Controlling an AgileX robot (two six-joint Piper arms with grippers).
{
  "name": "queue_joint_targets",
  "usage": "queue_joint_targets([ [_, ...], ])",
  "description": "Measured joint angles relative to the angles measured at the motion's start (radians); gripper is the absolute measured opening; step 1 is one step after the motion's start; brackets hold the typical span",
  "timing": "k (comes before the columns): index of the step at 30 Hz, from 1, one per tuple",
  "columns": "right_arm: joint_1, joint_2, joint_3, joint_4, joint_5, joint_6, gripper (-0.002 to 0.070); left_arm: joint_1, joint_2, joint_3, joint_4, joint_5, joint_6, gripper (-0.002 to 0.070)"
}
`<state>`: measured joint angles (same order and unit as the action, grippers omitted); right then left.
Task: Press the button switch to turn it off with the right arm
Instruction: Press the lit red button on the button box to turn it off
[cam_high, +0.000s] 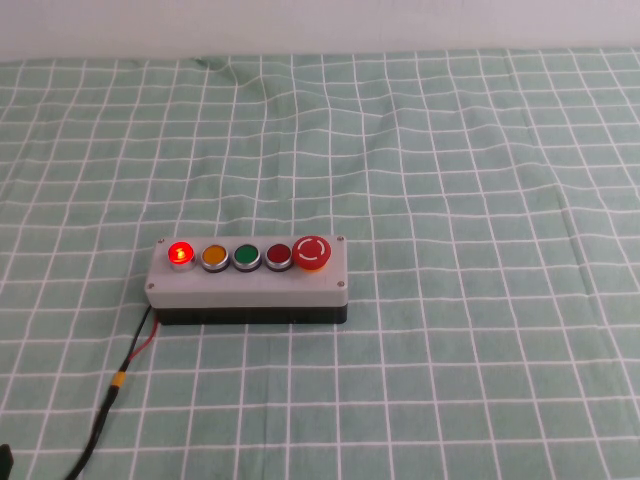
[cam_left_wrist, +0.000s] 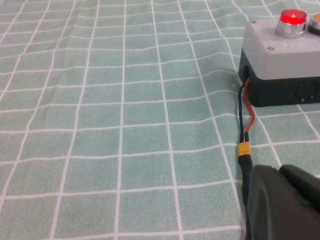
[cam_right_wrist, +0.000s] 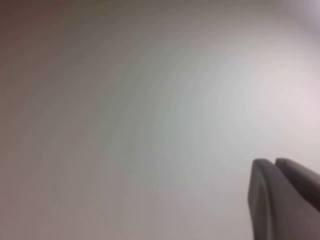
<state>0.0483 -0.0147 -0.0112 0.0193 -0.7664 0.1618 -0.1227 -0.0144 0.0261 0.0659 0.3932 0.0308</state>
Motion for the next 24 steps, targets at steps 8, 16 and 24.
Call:
queue_joint_targets([
  [8, 0.000, 0.011, -0.334, 0.000, 0.523, 0.207, -0.0016, 0.000, 0.000, 0.000, 0.000, 0.000, 0.000, -0.0003],
  [16, 0.000, 0.292, -0.533, 0.000, 1.036, 0.217, -0.0016, 0.000, 0.000, 0.000, 0.000, 0.000, 0.000, -0.0003],
  [24, 0.000, 0.549, -0.552, 0.101, 1.163, 0.062, -0.0017, 0.000, 0.000, 0.000, 0.000, 0.000, 0.000, -0.0003],
])
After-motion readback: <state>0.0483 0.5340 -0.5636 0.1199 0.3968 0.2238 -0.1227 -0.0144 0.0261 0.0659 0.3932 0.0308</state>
